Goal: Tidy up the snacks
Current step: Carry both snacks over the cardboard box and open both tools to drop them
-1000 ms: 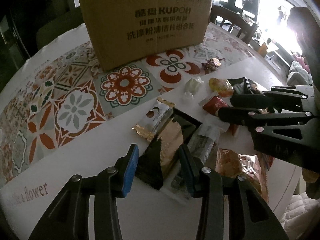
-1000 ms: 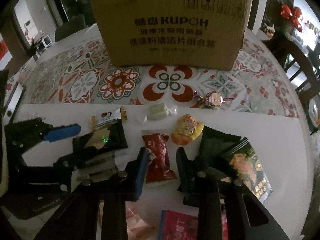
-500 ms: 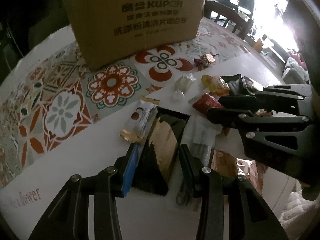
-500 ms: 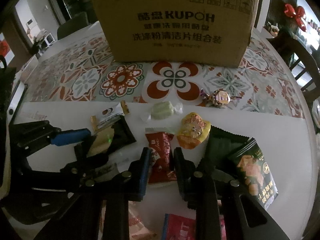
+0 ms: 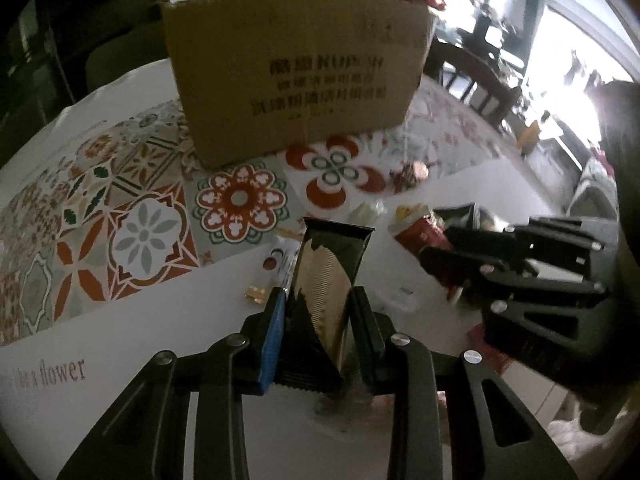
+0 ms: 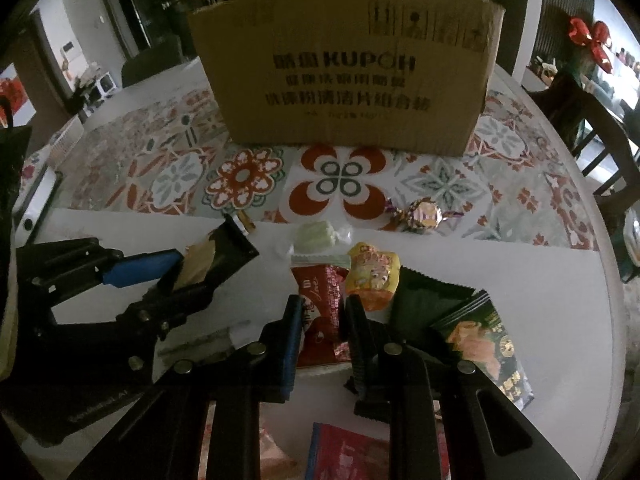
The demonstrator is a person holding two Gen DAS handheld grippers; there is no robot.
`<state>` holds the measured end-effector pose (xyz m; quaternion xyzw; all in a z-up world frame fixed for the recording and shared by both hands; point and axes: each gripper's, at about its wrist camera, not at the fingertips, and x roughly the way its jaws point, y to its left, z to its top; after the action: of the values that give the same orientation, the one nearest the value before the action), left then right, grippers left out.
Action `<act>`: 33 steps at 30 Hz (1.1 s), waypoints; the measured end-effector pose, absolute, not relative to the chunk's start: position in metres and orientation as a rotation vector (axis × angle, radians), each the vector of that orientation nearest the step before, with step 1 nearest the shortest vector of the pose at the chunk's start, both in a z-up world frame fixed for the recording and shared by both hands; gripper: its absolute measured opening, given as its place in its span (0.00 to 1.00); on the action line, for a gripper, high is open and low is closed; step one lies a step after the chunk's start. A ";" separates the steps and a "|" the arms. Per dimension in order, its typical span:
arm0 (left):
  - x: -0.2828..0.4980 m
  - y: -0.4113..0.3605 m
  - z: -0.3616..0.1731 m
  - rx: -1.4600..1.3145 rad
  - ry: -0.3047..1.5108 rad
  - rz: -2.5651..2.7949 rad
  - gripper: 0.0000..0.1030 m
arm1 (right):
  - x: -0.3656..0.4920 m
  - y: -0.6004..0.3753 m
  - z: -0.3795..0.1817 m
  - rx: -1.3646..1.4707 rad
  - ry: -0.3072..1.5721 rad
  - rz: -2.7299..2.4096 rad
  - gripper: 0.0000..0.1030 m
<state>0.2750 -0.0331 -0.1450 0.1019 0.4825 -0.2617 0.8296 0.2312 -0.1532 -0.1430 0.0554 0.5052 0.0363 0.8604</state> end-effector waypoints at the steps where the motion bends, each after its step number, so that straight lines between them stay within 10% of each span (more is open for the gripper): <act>1: 0.274 -0.033 -0.141 0.210 1.017 -0.547 0.31 | 0.231 -0.154 -0.140 0.117 1.055 0.079 0.22; 33: 0.335 -0.057 0.029 0.102 0.647 -0.428 0.31 | 0.286 -0.209 0.028 0.186 0.667 0.098 0.23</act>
<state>0.3348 -0.0572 0.0286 0.0495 0.3155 -0.2083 0.9244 0.2864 -0.2090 0.0277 0.0912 0.3266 0.0480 0.9395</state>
